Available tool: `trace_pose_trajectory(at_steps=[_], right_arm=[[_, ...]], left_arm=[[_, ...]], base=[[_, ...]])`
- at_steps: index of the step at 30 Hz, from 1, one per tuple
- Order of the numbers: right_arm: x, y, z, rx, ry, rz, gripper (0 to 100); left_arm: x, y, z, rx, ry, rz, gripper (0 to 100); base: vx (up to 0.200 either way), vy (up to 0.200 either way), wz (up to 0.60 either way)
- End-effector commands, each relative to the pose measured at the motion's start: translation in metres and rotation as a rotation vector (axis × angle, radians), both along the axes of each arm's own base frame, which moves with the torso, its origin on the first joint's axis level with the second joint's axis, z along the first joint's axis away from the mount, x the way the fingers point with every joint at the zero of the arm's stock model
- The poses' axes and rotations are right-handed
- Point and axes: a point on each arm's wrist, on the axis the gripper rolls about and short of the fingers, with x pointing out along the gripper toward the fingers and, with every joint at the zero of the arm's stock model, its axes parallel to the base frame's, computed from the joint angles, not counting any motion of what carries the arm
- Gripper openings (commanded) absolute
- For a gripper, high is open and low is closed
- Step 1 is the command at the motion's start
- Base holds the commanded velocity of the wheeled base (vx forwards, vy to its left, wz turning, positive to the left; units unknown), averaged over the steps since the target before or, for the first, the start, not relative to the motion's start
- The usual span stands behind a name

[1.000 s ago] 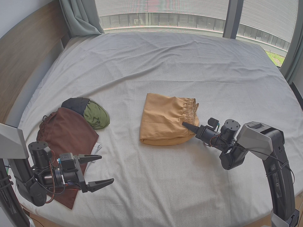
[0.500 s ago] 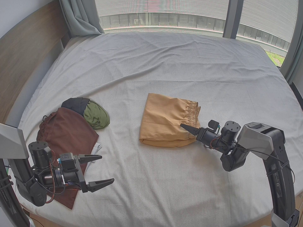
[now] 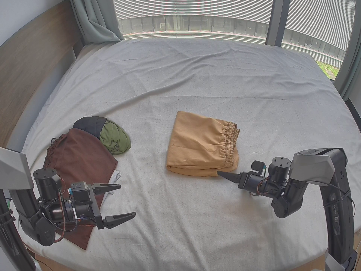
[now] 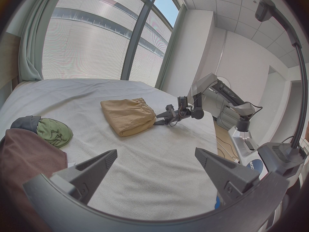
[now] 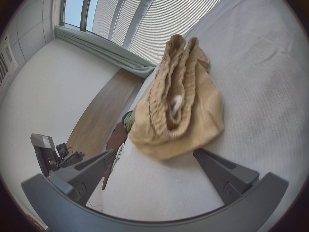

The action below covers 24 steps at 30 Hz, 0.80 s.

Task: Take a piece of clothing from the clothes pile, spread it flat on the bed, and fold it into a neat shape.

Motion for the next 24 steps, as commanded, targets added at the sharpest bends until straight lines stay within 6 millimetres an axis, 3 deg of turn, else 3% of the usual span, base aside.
trace_pose_trajectory(at_steps=[1, 5, 14, 18, 24], right_arm=[[-0.028, 0.003, 0.01, -0.042, 0.026, 0.049, 100], [-0.04, 0.004, 0.033, -0.031, 0.002, 0.086, 100], [-0.041, 0.009, 0.098, 0.074, -0.094, 0.116, 100], [-0.02, 0.014, 0.12, 0.134, -0.165, 0.108, 100], [0.008, 0.017, 0.118, 0.176, -0.197, 0.09, 100]], left_arm=[[0.002, 0.0, 0.001, -0.001, -0.01, 0.002, 100], [0.003, 0.001, 0.002, -0.002, -0.015, 0.004, 100], [0.003, 0.001, 0.003, -0.002, -0.02, 0.005, 100], [0.003, 0.0, 0.005, -0.003, -0.03, 0.004, 100], [0.003, 0.0, 0.005, -0.003, -0.029, 0.004, 100]], base=[[0.0, 0.0, 0.0], [0.0, 0.0, 0.0], [0.0, 0.0, 0.0], [0.0, 0.0, 0.0], [0.0, 0.0, 0.0]])
